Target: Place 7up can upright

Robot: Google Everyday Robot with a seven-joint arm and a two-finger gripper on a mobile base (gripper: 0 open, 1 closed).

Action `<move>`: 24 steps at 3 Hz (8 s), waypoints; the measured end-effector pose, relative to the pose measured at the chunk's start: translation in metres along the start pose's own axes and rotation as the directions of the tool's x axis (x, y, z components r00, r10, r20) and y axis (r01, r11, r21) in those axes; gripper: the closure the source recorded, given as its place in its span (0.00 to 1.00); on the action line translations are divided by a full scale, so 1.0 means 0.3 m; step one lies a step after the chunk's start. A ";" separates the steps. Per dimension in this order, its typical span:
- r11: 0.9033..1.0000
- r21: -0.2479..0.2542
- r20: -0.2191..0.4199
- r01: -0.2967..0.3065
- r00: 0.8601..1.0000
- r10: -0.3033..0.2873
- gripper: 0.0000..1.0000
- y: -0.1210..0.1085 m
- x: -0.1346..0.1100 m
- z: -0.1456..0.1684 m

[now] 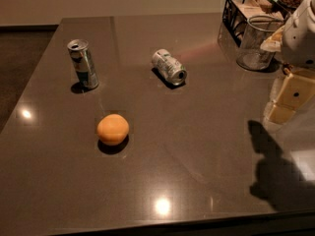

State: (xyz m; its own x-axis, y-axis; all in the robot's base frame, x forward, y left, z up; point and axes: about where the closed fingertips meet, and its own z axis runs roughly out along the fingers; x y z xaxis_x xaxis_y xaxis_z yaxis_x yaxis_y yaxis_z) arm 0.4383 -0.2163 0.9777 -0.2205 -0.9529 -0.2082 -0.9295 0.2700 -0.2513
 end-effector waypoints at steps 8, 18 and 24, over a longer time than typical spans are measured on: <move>0.552 0.092 0.171 0.829 0.533 -0.829 0.00 -0.405 -0.415 0.351; -0.225 0.041 0.161 0.973 -0.229 -0.960 0.86 -0.454 -0.595 0.624; 0.765 -0.127 0.741 0.631 0.573 -0.350 1.00 -0.243 -0.674 0.308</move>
Offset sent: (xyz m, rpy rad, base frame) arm 0.0188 0.0126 0.0069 0.0491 0.0227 0.1066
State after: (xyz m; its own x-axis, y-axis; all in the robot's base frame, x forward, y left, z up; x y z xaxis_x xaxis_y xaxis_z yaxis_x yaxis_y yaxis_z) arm 0.5779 -0.0305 0.9508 0.4177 -0.5382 -0.7321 -0.8879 -0.4127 -0.2032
